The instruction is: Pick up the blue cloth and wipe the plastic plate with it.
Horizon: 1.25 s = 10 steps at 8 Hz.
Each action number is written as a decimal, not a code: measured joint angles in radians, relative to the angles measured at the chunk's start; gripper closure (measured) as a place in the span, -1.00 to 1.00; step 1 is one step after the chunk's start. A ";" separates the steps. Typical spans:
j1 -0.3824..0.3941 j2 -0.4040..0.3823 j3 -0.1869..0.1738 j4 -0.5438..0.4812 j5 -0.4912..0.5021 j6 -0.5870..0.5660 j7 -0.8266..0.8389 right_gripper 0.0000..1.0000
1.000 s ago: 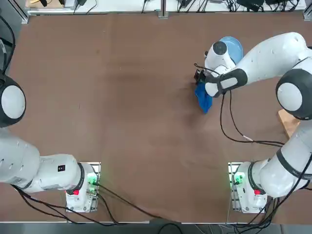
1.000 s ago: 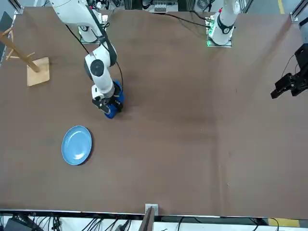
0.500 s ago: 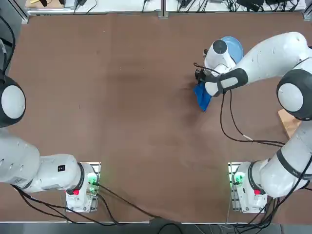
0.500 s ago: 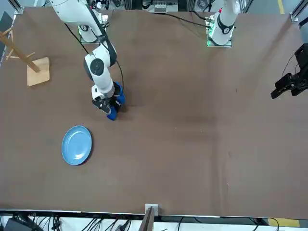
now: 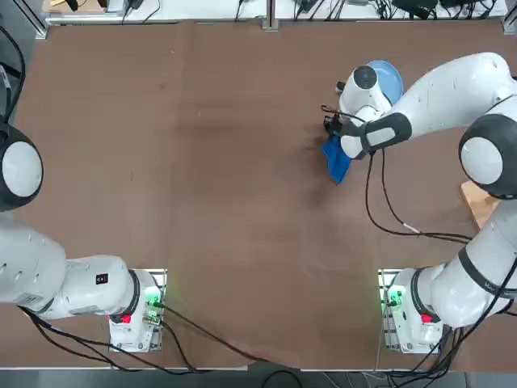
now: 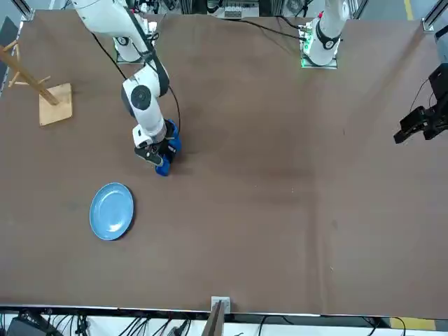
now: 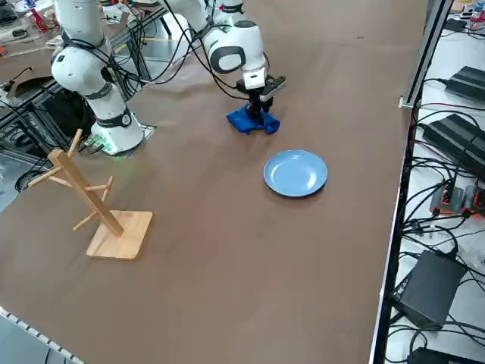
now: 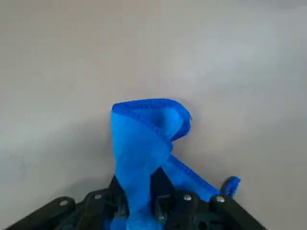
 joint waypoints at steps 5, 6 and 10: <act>-0.081 -0.057 -0.006 0.161 0.005 -0.330 -0.145 0.68; -0.096 -0.074 -0.006 0.215 0.048 -0.423 -0.220 0.68; -0.193 -0.100 -0.009 0.499 0.167 -0.778 -0.505 0.68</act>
